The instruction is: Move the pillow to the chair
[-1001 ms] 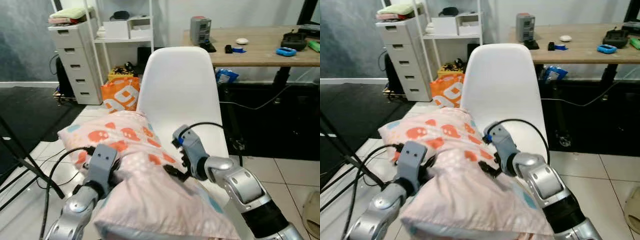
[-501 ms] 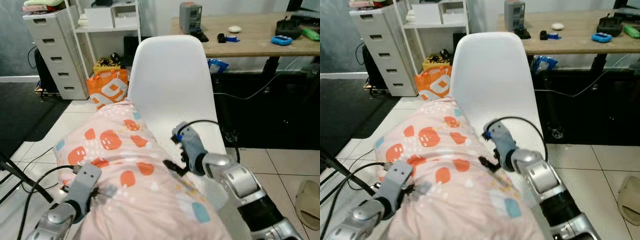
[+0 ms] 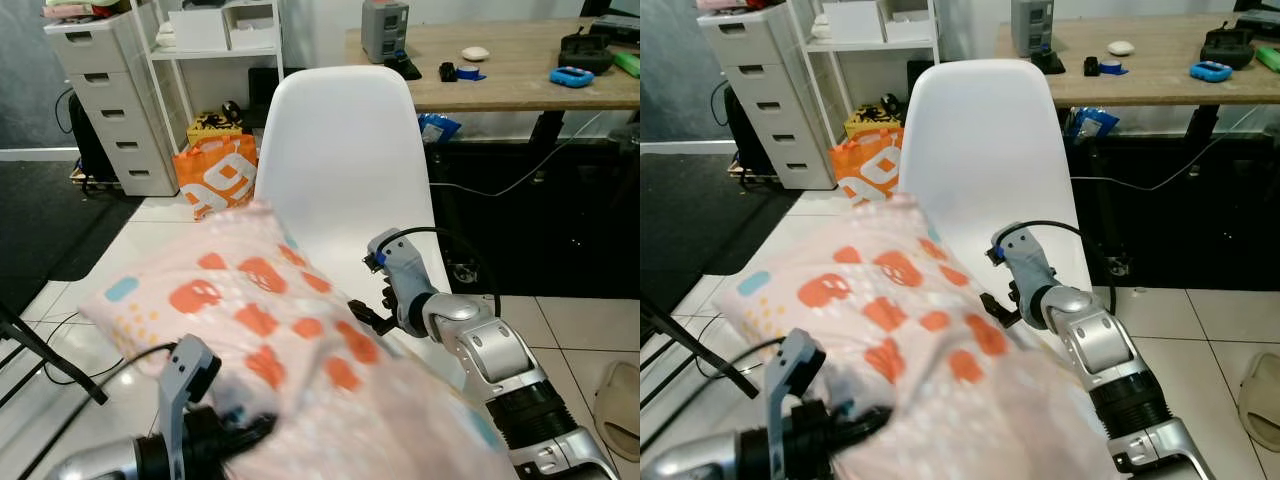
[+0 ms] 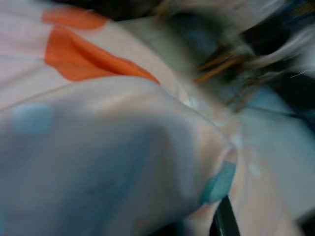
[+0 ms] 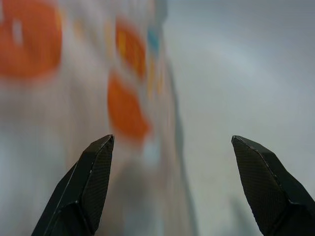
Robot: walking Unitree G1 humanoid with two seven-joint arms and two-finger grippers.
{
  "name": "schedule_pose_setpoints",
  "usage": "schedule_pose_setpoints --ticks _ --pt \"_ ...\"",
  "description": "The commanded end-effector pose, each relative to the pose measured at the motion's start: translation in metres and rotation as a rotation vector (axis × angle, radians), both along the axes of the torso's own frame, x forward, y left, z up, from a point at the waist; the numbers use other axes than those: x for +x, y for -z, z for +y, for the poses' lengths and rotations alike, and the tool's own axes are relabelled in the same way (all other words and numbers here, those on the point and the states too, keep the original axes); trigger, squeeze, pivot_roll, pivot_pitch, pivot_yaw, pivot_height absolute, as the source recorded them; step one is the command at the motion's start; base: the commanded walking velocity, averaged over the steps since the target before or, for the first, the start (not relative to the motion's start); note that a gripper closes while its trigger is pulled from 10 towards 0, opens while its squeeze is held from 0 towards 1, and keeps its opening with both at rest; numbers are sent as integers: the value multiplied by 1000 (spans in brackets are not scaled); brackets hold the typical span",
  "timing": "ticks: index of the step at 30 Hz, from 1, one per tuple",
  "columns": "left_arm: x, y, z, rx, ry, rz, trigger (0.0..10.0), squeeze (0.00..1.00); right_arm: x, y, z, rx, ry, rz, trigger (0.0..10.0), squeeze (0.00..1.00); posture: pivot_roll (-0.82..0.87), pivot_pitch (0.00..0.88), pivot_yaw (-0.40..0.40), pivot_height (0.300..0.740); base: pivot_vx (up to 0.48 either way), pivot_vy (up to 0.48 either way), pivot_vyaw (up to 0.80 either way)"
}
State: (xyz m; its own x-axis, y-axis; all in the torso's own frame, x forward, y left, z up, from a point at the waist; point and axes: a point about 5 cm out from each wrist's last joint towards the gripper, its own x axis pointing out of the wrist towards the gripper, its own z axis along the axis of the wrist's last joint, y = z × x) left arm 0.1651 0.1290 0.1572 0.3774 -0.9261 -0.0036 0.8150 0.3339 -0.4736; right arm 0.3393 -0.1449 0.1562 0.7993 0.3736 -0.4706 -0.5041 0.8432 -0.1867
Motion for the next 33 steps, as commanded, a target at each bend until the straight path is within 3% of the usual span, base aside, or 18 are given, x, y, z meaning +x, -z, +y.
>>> schedule_pose_setpoints --ticks 1,4,9,12,18,24,33 --pt "-6 -14 -20 -134 50 2 10000 0 3 -4 -1 11 7 -22 10000 0 -263 87 55 565 0 0 0" --pt "-3 -18 -33 -202 30 18 10000 0 4 -4 -3 9 14 -26 10000 0 -262 82 54 565 0 0 0" --pt "3 -15 -53 -239 4 65 10000 0 6 -7 -2 11 16 -34 10000 0 -267 77 53 565 0 0 0" --pt "9 -4 -71 -218 -38 148 10000 0 8 -9 -1 13 15 -41 10000 0 -275 72 55 565 0 0 0" --pt "24 -1 -81 -170 -108 187 10000 0 9 -10 -5 9 26 -48 10000 0 -275 68 57 565 0 0 0" --pt "61 -7 -99 -139 -280 158 10000 0 15 -17 -6 20 63 -94 10000 0 -274 66 63 565 0 0 0" --pt "96 -13 -124 -129 -456 162 10000 0 20 -24 -4 31 84 -125 10000 0 -277 72 66 565 0 0 0"
